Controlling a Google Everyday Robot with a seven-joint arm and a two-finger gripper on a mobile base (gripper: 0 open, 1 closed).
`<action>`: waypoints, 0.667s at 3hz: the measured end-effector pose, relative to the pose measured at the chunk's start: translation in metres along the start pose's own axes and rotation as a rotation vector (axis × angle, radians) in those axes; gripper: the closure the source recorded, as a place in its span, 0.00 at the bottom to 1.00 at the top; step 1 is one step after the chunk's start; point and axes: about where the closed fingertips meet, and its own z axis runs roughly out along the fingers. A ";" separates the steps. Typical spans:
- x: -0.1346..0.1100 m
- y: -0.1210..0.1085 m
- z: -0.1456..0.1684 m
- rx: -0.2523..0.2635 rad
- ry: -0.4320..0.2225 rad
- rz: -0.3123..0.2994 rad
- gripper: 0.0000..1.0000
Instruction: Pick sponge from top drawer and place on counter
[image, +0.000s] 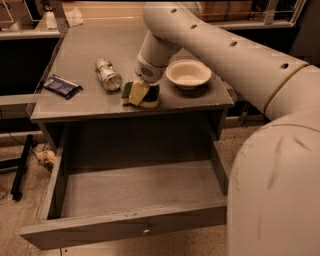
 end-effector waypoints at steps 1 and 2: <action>0.000 0.000 0.000 0.000 0.000 0.000 0.12; 0.000 0.000 0.000 0.000 0.000 0.000 0.00</action>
Offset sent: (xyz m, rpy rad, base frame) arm 0.0000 0.0000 0.0000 0.0000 0.0000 0.0000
